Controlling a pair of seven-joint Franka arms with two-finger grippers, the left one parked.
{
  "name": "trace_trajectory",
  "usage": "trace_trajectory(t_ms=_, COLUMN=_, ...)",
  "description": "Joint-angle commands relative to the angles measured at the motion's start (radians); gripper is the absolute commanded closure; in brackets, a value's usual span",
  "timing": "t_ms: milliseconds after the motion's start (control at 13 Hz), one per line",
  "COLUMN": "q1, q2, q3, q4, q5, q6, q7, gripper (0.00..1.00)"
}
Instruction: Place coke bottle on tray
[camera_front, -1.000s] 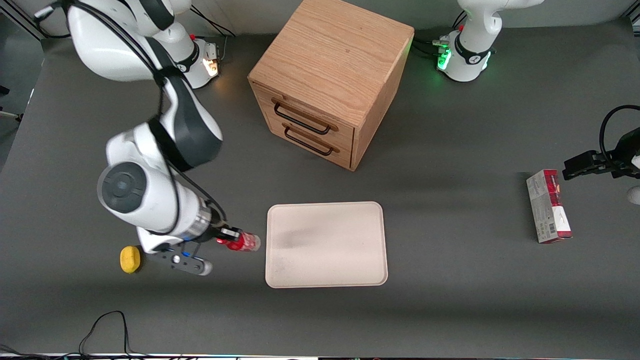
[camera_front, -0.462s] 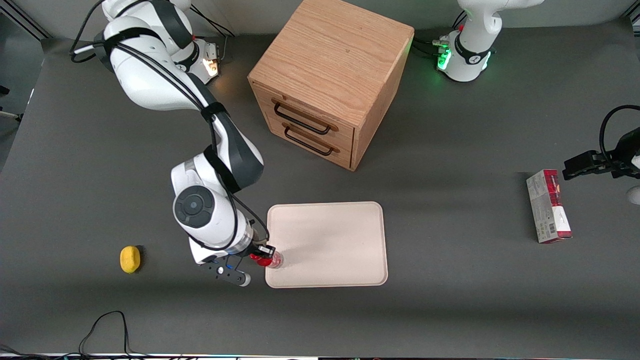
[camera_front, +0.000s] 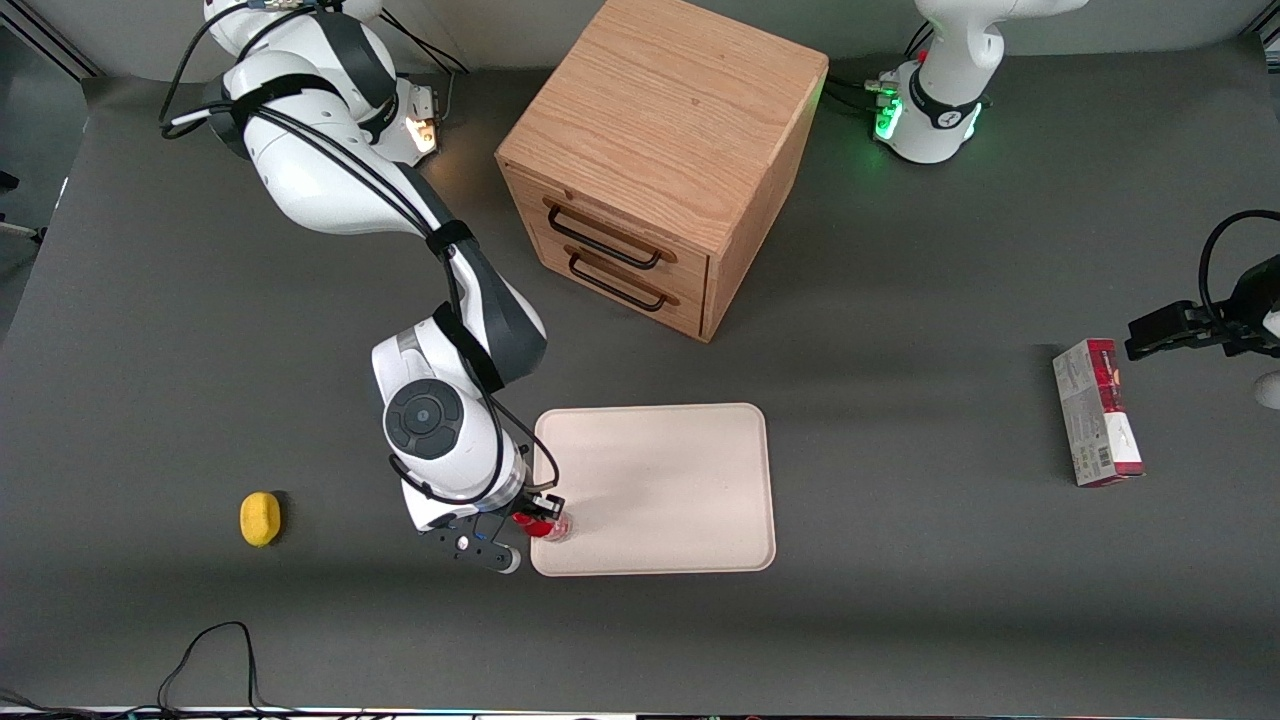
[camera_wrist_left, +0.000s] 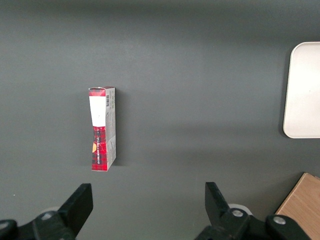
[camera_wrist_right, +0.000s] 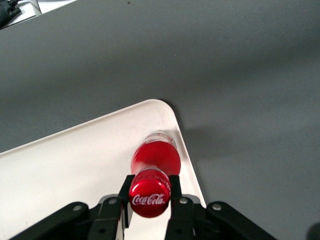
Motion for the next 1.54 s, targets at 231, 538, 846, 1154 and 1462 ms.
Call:
trace_trajectory(t_ms=231, q1=0.014, q2=0.017, q3=-0.008, q4=0.045, q5=-0.029, q6=0.033, q7=0.026, gripper=0.02)
trace_trajectory(t_ms=538, q1=0.012, q2=0.014, q3=-0.008, q4=0.043, q5=-0.029, q6=0.034, q7=0.031, gripper=0.0)
trace_trajectory(t_ms=846, q1=0.002, q2=-0.048, q3=-0.006, q4=0.035, q5=-0.022, q6=-0.094, q7=-0.004, gripper=0.0)
trace_trajectory(t_ms=1154, q1=-0.112, q2=-0.293, q3=-0.008, q4=-0.154, q5=0.109, q6=-0.282, q7=-0.259, gripper=0.0)
trace_trajectory(t_ms=1462, q1=-0.205, q2=-0.655, q3=-0.013, q4=-0.593, q5=0.135, q6=-0.257, q7=-0.47, gripper=0.0)
